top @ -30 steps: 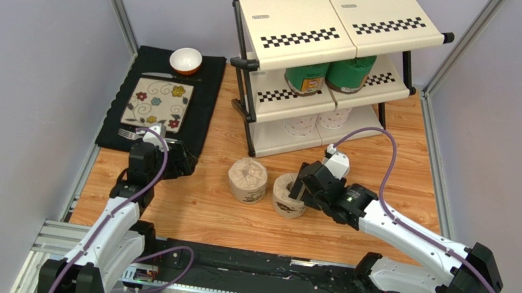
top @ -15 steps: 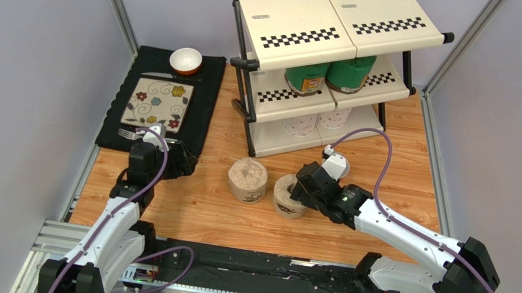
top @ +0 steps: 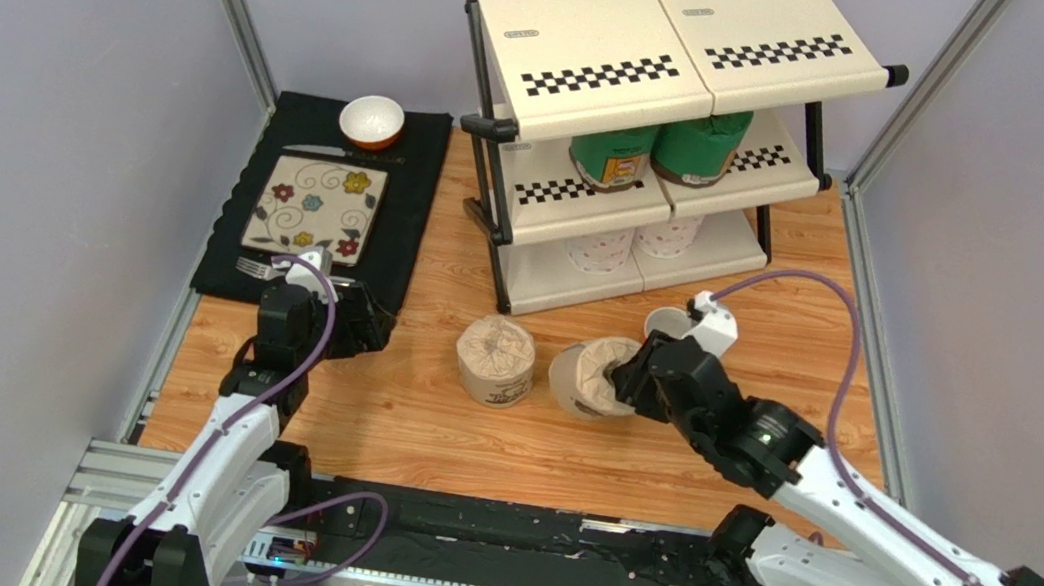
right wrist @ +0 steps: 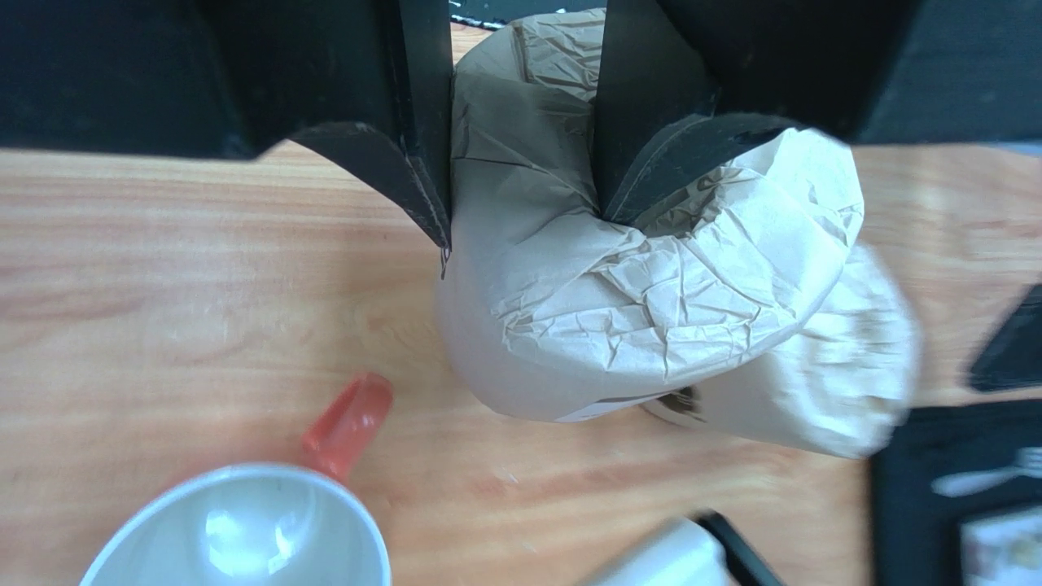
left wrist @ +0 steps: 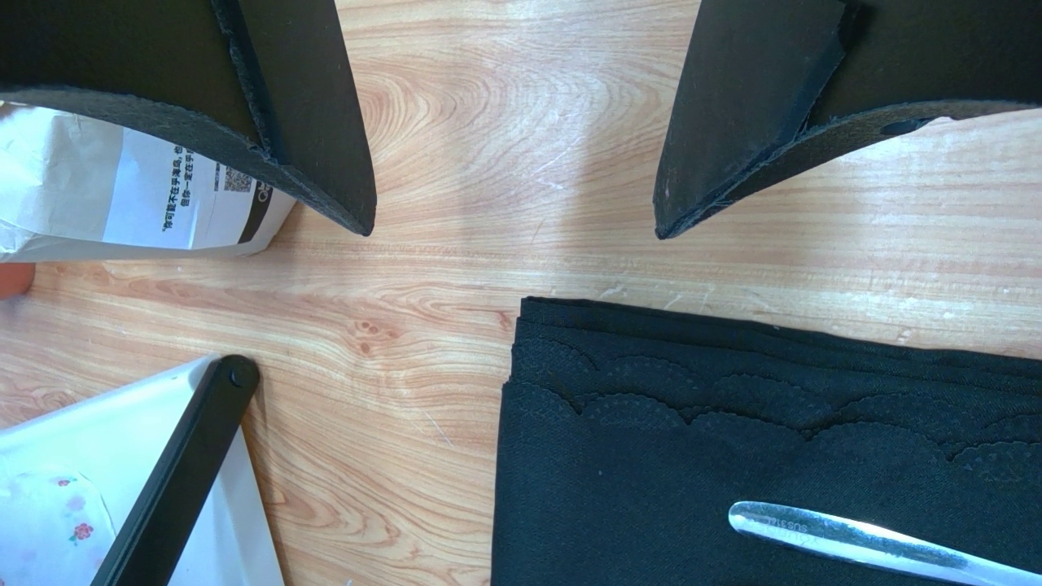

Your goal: Place and organize the paper towels onto the shelf

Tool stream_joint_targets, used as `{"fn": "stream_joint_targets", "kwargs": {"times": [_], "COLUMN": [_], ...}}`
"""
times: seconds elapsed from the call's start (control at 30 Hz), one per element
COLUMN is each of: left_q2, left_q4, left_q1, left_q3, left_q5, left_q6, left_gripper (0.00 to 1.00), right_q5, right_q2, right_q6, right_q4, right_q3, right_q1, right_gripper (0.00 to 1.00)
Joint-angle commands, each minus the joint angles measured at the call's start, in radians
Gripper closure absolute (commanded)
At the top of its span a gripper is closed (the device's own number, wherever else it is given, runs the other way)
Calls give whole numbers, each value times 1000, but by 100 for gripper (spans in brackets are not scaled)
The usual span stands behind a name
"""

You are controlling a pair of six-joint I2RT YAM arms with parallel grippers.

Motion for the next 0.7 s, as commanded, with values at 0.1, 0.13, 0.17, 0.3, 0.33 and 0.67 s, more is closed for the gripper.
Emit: {"fn": "stream_joint_targets", "kwargs": {"times": [0.1, 0.13, 0.17, 0.3, 0.33, 0.67], "left_q2": [-10, -10, -10, -4, -4, -5], "left_q4": [25, 23, 23, 28, 28, 34], "left_q1": [5, 4, 4, 4, 4, 4], "left_q3": [0, 0, -1, -1, 0, -9], "left_q5": [25, 22, 22, 22, 22, 31], "left_q6": [-8, -8, -8, -8, -9, -12], "left_gripper": [8, 8, 8, 8, 8, 8], "right_q5": [77, 81, 88, 135, 159, 252], "right_q2": [-98, -37, -5, 110, 140, 287], "right_q6": [-290, -312, -335, -459, -473, -675], "right_q4": [-51, -81, -113, -168, -165, -10], "right_q3": [397, 533, 614, 886, 980, 1323], "right_q1": [1, 1, 3, 1, -6, -68], "right_gripper": [61, 60, 60, 60, 60, 65]}}
